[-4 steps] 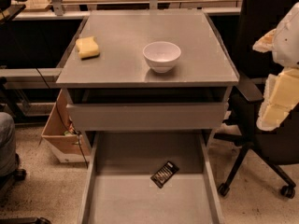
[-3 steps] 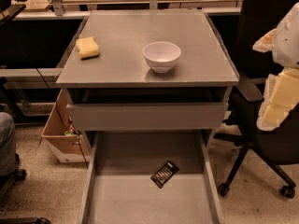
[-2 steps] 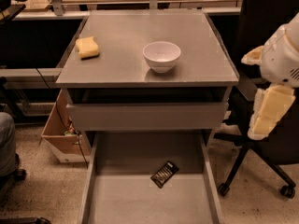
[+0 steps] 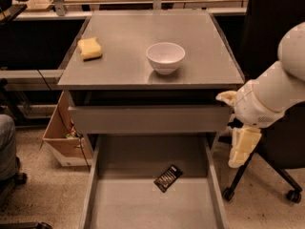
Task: Pick rxbar chocolate from middle drawer and place on counter
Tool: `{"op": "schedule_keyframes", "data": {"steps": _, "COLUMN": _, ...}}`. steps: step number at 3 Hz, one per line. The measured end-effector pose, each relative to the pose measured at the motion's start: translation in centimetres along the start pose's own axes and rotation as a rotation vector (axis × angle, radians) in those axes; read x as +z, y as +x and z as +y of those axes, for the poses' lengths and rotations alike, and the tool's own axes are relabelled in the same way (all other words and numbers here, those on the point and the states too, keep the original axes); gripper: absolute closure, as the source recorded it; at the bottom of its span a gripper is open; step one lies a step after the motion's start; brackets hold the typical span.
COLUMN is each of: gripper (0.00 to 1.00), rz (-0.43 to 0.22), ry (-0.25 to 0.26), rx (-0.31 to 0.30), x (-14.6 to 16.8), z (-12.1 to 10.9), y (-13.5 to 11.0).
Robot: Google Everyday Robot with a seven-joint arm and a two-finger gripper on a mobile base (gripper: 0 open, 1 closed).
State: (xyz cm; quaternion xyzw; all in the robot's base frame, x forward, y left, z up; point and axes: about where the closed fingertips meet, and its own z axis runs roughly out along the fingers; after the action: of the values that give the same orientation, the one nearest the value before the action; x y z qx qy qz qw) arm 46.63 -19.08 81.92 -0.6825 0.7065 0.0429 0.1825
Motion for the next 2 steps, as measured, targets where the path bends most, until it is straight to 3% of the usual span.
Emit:
{"op": "schedule_keyframes", "data": {"steps": 1, "gripper": 0.0, "rz": -0.066, "ry": -0.046, "rx": 0.002, "x": 4.67, "z": 0.11, "y": 0.43}}
{"op": "schedule_keyframes", "data": {"steps": 2, "gripper": 0.0, "rz": -0.066, "ry": -0.046, "rx": 0.002, "x": 4.68, "z": 0.11, "y": 0.43}}
